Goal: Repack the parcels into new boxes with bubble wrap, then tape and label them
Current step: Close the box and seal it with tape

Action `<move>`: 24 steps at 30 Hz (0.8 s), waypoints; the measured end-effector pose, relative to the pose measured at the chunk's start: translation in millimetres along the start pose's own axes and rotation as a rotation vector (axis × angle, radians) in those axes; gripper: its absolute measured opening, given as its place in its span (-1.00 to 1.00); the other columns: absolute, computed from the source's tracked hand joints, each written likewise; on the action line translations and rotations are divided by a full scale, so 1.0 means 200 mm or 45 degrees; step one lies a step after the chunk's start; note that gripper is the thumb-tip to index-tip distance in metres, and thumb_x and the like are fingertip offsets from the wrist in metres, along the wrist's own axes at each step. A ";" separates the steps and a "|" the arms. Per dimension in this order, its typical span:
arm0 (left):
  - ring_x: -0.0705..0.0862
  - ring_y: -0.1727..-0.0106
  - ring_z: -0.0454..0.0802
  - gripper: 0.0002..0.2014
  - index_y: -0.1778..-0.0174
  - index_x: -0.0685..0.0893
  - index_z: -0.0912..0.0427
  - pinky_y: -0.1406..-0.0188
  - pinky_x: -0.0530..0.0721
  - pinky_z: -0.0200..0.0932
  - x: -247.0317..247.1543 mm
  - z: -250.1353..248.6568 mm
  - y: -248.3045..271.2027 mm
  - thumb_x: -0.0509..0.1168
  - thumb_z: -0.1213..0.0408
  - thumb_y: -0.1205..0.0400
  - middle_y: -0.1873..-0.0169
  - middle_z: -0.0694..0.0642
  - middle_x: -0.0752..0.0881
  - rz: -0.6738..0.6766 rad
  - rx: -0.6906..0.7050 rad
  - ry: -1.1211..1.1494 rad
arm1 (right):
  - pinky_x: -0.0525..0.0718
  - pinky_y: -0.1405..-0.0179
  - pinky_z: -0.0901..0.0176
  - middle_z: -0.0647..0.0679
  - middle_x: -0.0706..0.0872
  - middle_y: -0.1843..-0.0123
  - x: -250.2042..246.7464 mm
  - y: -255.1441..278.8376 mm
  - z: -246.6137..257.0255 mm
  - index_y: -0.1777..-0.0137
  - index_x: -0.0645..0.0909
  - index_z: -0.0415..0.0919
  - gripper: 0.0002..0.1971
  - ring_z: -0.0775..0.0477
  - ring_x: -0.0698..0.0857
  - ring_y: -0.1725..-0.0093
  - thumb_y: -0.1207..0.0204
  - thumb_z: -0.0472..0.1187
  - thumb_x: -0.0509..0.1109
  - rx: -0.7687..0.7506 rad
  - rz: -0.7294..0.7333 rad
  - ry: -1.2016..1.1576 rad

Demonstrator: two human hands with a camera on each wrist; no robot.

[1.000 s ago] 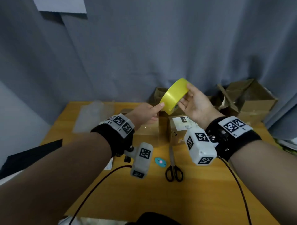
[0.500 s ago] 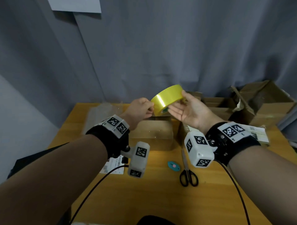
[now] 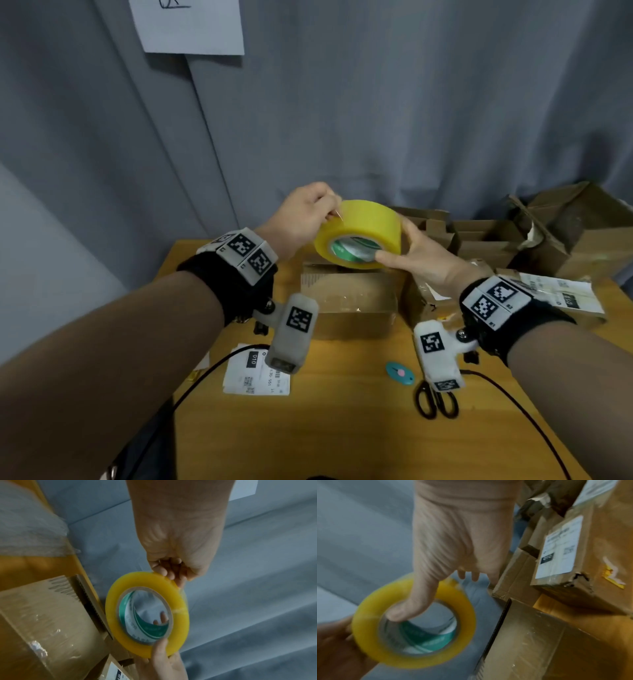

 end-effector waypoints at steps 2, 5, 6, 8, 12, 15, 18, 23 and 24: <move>0.50 0.35 -0.17 -0.74 0.35 0.53 0.13 0.28 0.51 -0.31 0.01 0.04 -0.01 0.15 0.38 -0.67 0.36 0.03 0.60 -0.057 -0.077 0.099 | 0.67 -0.09 0.23 0.04 0.66 -0.19 0.02 -0.01 0.06 -0.44 0.41 -0.08 -0.20 -0.04 0.65 -0.24 -0.18 -0.01 0.63 -0.097 -0.069 0.179; 0.53 0.34 -0.11 -0.75 0.33 0.50 0.15 0.28 0.57 -0.29 0.00 0.13 -0.04 0.14 0.35 -0.69 0.37 0.06 0.58 -0.114 -0.263 0.172 | 0.65 0.07 0.20 0.04 0.64 -0.03 0.02 -0.03 0.17 -0.25 0.49 -0.10 -0.39 0.05 0.64 -0.02 -0.25 0.02 0.65 -0.199 -0.157 0.621; 0.55 0.32 -0.10 -0.76 0.31 0.50 0.15 0.27 0.60 -0.29 0.00 0.16 -0.04 0.13 0.33 -0.70 0.36 0.07 0.59 -0.092 -0.335 0.159 | 0.65 0.03 0.12 0.02 0.63 -0.06 0.01 -0.04 0.19 -0.29 0.46 -0.07 -0.34 0.03 0.61 -0.04 -0.25 0.06 0.65 -0.210 -0.133 0.733; 0.59 0.29 -0.09 -0.78 0.26 0.49 0.13 0.25 0.62 -0.26 0.01 0.24 -0.03 0.12 0.29 -0.73 0.31 0.07 0.61 -0.024 -0.423 0.081 | 0.58 -0.15 0.00 0.01 0.62 -0.19 0.01 -0.07 0.24 -0.40 0.39 0.05 -0.25 -0.06 0.59 -0.17 -0.25 0.15 0.62 -0.258 -0.049 0.994; 0.62 0.21 -0.04 -0.80 0.18 0.50 0.18 0.20 0.61 -0.22 0.04 0.39 -0.02 0.11 0.25 -0.75 0.24 0.07 0.64 0.060 -0.458 -0.098 | 0.25 -0.22 -0.05 0.00 0.60 -0.29 0.06 -0.16 0.27 -0.44 0.34 0.14 -0.28 -0.10 0.53 -0.34 -0.32 0.32 0.47 -0.395 0.034 1.679; 0.64 0.26 -0.08 -0.80 0.20 0.52 0.18 0.08 0.68 -0.09 0.06 0.51 -0.01 0.14 0.25 -0.74 0.25 0.06 0.65 0.105 -0.487 -0.147 | 0.24 -0.18 -0.10 -0.04 0.64 -0.18 0.16 -0.21 0.22 -0.38 0.34 0.10 -0.35 -0.14 0.58 -0.24 -0.36 0.32 0.41 -0.340 0.107 1.865; 0.64 0.29 -0.03 -0.76 0.28 0.51 0.14 -0.08 0.69 0.06 0.09 0.61 -0.01 0.16 0.26 -0.73 0.32 0.05 0.63 0.137 -0.540 -0.133 | 0.23 -0.22 -0.14 -0.05 0.64 -0.14 0.23 -0.25 0.14 -0.36 0.35 0.07 -0.39 -0.16 0.59 -0.20 -0.41 0.31 0.37 -0.294 0.135 1.978; 0.73 0.09 0.14 -0.79 0.24 0.52 0.10 -0.17 0.69 0.11 0.09 0.70 -0.03 0.16 0.25 -0.73 0.20 0.14 0.67 0.223 -0.616 -0.132 | 0.20 -0.36 -0.21 -0.07 0.64 -0.19 0.29 -0.33 0.07 -0.37 0.35 0.05 -0.39 -0.19 0.57 -0.26 -0.42 0.33 0.35 -0.185 0.201 2.005; 0.74 0.05 0.17 -0.80 0.23 0.52 0.10 -0.17 0.69 0.11 0.09 0.71 -0.04 0.15 0.26 -0.73 0.16 0.17 0.67 0.223 -0.636 -0.109 | 0.20 -0.38 -0.20 -0.09 0.64 -0.21 0.30 -0.34 0.07 -0.39 0.35 0.05 -0.37 -0.19 0.57 -0.28 -0.42 0.36 0.32 -0.192 0.218 1.999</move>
Point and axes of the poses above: each hand's wrist, its own y-axis away from the middle knuckle, its own x-axis out of the palm, z = x × y, the point moved 1 cm from there along -y, towards the middle knuckle
